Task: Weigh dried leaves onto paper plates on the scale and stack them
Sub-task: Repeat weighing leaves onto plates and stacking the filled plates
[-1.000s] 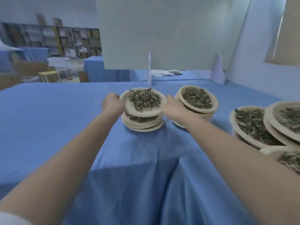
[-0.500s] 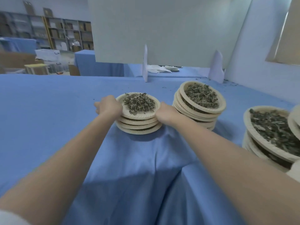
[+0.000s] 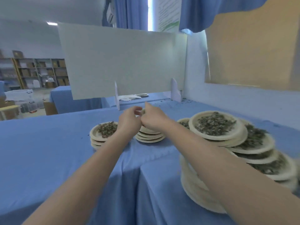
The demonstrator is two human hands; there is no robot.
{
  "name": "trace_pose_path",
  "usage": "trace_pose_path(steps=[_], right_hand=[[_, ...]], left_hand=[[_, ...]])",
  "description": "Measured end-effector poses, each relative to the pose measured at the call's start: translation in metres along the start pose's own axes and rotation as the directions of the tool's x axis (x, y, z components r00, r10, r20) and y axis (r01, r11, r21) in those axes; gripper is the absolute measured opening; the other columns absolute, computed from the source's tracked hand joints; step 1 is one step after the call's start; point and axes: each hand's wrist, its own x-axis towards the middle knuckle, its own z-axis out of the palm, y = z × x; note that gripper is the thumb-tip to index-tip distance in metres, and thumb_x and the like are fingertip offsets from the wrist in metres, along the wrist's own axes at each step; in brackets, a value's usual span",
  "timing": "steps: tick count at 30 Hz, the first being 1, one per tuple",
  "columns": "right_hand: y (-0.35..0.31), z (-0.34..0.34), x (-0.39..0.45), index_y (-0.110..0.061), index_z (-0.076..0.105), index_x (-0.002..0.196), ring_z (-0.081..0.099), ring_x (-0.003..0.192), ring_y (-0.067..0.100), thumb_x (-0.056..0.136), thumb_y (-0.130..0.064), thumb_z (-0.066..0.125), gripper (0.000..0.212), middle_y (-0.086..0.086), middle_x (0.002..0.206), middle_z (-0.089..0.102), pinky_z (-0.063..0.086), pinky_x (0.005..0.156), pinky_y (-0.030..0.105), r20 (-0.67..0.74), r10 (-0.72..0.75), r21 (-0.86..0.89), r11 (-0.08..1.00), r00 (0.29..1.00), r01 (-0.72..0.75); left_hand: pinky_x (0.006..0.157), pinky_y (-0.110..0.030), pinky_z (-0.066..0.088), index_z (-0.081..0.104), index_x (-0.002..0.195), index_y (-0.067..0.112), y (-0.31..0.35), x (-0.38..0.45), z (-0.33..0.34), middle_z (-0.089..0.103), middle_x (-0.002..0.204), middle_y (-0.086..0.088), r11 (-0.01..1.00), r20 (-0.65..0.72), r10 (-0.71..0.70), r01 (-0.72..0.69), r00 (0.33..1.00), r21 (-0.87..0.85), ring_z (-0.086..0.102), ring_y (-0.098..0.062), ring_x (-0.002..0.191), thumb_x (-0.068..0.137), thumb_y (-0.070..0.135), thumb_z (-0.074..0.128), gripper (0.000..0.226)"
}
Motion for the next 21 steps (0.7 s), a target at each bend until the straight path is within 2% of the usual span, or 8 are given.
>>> trace_pose_path(steps=[2,4,8,12,14,16,19,21], right_hand=[[0.019,-0.039,-0.026,-0.007,0.031,0.141,0.042,0.128,0.028,0.093,-0.010,0.040,0.049,0.014,0.141,0.044,0.033,0.081,0.027,-0.069,0.012,-0.036,0.999,0.998,-0.015],[0.045,-0.077,-0.053,-0.008,0.039,0.136,0.048,0.121,0.027,0.095,-0.012,0.040,0.042,0.013,0.135,0.050,0.033,0.076,0.025,-0.143,0.032,-0.039,0.999,0.989,-0.038],[0.119,-0.153,-0.117,-0.010,0.045,0.133,0.051,0.118,0.024,0.093,-0.013,0.044,0.041,0.009,0.129,0.055,0.031,0.072,0.021,-0.269,0.146,-0.045,0.985,0.952,-0.164],[0.209,-0.206,-0.187,-0.012,0.047,0.131,0.052,0.105,0.022,0.092,-0.015,0.044,0.039,0.009,0.128,0.055,0.037,0.069,0.025,-0.274,0.324,-0.107,0.926,0.906,-0.363],[0.253,-0.221,-0.219,-0.011,0.047,0.133,0.051,0.116,0.025,0.094,-0.017,0.045,0.039,0.010,0.133,0.053,0.042,0.083,0.030,-0.256,0.393,-0.197,0.873,0.883,-0.446],[0.293,-0.230,-0.243,-0.011,0.038,0.141,0.044,0.127,0.027,0.094,-0.016,0.043,0.048,0.012,0.143,0.044,0.036,0.097,0.031,-0.234,0.477,-0.258,0.810,0.847,-0.527],[0.341,-0.238,-0.258,-0.013,0.032,0.143,0.040,0.130,0.030,0.094,-0.021,0.044,0.051,0.011,0.144,0.041,0.036,0.104,0.035,-0.236,0.579,-0.295,0.722,0.780,-0.626],[0.364,-0.237,-0.258,-0.011,0.034,0.141,0.037,0.131,0.032,0.094,-0.025,0.046,0.050,0.011,0.145,0.037,0.034,0.106,0.043,-0.242,0.610,-0.312,0.687,0.754,-0.656]], left_hand=[[0.064,-0.012,0.037,0.057,0.126,0.017,0.044,-0.014,0.015,0.062,0.117,0.000,0.997,0.043,0.070,-0.068,0.997,-0.047,0.052,-0.011,0.092,0.087,0.004,0.048,0.041],[0.076,-0.022,0.044,0.058,0.123,0.017,0.090,-0.029,0.040,0.064,0.116,-0.002,0.984,0.085,0.152,-0.142,0.985,-0.105,0.058,-0.017,0.099,0.085,0.000,0.047,0.043],[0.070,-0.022,0.034,0.058,0.122,0.019,0.179,-0.062,0.113,0.066,0.109,-0.005,0.956,0.198,0.271,-0.239,0.942,-0.173,0.058,-0.019,0.100,0.086,0.002,0.045,0.042],[0.075,-0.028,0.042,0.060,0.120,0.018,0.244,-0.105,0.206,0.069,0.108,-0.005,0.939,0.420,0.327,-0.241,0.846,-0.246,0.061,-0.023,0.101,0.087,0.002,0.043,0.041],[0.084,-0.027,0.043,0.064,0.114,0.015,0.263,-0.127,0.249,0.068,0.113,-0.005,0.927,0.471,0.364,-0.263,0.803,-0.269,0.061,-0.022,0.106,0.088,0.002,0.045,0.035],[0.085,-0.022,0.040,0.064,0.116,0.016,0.273,-0.141,0.286,0.064,0.120,-0.003,0.935,0.504,0.350,-0.265,0.790,-0.234,0.058,-0.018,0.109,0.088,0.004,0.046,0.036],[0.077,-0.023,0.040,0.056,0.125,0.017,0.280,-0.144,0.328,0.060,0.124,-0.006,0.958,0.553,0.287,-0.239,0.782,-0.158,0.060,-0.021,0.097,0.084,0.005,0.048,0.043],[0.082,-0.028,0.041,0.051,0.129,0.014,0.280,-0.139,0.347,0.058,0.126,-0.010,0.959,0.554,0.266,-0.275,0.789,-0.069,0.057,-0.025,0.105,0.083,0.006,0.049,0.047]])
